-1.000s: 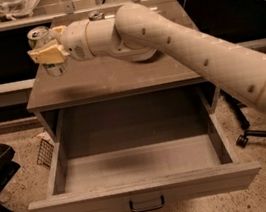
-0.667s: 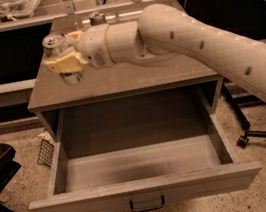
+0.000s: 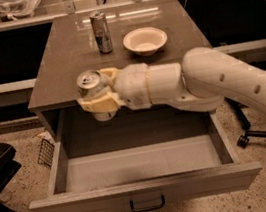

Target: Place 7up can into top drawer

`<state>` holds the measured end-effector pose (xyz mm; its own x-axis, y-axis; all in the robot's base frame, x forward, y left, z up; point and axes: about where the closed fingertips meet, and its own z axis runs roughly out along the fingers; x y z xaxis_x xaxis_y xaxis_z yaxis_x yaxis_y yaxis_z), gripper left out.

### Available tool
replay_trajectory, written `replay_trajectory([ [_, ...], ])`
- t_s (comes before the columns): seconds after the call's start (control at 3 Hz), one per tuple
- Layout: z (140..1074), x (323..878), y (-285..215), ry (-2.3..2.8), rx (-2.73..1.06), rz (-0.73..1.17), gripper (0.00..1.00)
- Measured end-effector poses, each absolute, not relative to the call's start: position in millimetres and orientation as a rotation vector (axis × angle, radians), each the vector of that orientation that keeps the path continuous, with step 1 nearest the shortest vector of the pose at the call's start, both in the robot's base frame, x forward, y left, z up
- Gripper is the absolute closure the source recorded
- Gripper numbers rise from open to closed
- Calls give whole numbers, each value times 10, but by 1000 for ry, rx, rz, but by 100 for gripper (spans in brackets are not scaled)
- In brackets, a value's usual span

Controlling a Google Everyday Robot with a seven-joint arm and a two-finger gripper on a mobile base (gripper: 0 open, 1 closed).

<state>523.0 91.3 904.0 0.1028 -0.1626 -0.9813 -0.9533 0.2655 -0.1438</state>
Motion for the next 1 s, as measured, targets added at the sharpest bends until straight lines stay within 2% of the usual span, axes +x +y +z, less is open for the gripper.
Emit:
replay_trajectory([
  [0.33, 8316, 5139, 462, 1293, -1119, 886, 100],
  [0.67, 8316, 5139, 462, 1293, -1119, 886, 100],
  [1.0, 7903, 5203, 542, 1308, -1089, 942, 100],
])
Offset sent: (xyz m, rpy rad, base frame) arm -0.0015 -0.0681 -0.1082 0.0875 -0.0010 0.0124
